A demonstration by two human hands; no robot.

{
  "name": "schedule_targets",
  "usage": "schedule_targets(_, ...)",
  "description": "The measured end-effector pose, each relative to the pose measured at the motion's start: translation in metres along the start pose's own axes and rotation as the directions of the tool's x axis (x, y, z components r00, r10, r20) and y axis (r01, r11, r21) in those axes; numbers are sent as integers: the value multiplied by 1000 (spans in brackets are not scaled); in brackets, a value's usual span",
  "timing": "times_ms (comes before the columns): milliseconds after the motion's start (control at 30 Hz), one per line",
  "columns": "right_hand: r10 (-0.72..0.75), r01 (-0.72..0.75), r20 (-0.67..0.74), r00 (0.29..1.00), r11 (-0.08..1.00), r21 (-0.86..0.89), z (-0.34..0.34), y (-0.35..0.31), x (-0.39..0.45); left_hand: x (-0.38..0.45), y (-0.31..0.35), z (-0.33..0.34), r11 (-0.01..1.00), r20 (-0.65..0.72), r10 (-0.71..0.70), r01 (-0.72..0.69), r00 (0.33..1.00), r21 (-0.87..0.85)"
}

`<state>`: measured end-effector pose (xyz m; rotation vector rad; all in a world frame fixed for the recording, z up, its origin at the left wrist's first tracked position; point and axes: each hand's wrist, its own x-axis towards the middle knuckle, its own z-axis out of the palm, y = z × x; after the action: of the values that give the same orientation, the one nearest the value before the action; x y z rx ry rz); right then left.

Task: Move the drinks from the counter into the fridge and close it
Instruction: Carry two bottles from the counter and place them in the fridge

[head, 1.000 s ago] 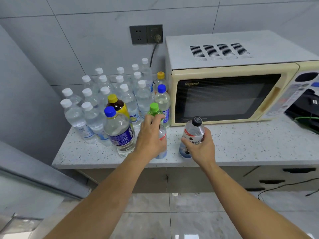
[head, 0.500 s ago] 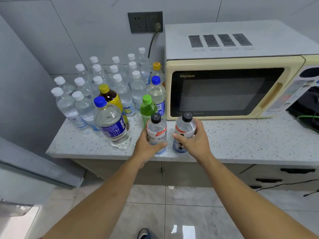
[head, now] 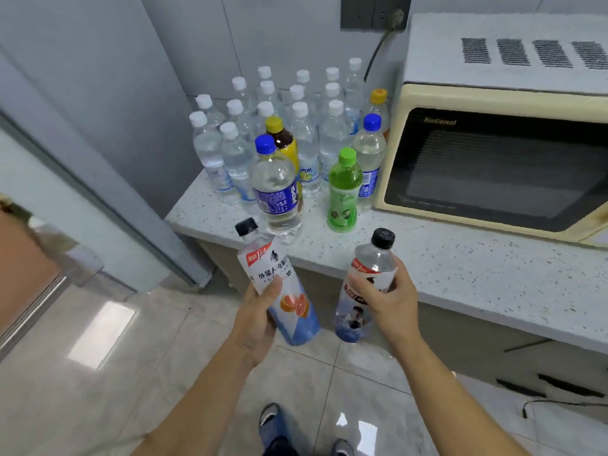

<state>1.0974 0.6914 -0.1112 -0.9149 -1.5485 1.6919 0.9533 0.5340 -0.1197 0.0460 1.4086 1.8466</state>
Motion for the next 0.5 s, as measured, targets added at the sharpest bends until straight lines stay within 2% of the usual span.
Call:
schedule_targets(200, 238, -271, 223, 945, 954, 131, 78, 18, -38, -62, 9, -77, 993, -150, -75, 60, 986, -105)
schedule_targets(267, 277, -323, 310, 910, 940, 107, 107, 21, -54, -81, 8, -103, 979, -196, -119, 82, 973, -184)
schedule_targets(500, 343, -411, 563, 752, 912, -7, 216, 29, -119, -147, 18, -204, 935, -309, -109, -8, 945, -354)
